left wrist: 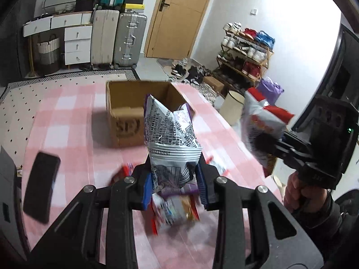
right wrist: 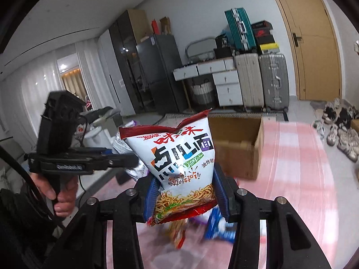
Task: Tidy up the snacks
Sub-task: 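Carry both held snack bags over the cardboard box with both grippers, then open both grippers to drop the snack bags into the box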
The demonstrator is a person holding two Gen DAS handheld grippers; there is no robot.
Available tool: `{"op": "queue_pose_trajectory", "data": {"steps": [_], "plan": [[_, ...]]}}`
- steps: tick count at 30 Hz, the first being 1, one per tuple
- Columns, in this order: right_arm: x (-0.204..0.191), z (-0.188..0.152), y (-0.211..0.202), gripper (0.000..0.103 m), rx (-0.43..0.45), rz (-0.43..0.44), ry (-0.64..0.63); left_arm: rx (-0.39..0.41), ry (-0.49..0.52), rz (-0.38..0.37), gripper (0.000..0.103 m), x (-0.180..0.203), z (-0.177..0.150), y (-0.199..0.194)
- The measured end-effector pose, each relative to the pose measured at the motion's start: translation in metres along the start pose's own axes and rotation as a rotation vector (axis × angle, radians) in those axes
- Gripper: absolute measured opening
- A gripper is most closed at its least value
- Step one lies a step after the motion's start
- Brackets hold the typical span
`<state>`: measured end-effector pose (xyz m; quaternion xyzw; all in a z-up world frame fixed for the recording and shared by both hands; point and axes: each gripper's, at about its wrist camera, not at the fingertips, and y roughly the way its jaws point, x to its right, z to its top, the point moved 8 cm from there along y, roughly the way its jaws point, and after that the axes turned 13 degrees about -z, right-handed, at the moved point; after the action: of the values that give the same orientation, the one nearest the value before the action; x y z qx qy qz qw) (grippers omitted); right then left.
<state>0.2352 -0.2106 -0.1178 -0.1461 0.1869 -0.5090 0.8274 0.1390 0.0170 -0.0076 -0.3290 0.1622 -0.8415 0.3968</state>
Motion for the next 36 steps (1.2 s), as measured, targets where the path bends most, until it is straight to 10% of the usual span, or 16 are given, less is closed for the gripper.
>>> {"op": "queue_pose_trajectory", "data": {"steps": [17,36], "plan": [[0.028,0.118,0.114,0.045,-0.019,0.003,0.000,-0.022,-0.074,0.067,0.030,-0.085,0.147,0.086],[0.080,0.070,0.242,0.047,-0.201,-0.103,0.018,-0.186,-0.136,0.079,0.033,-0.140,0.114,0.208]]}}
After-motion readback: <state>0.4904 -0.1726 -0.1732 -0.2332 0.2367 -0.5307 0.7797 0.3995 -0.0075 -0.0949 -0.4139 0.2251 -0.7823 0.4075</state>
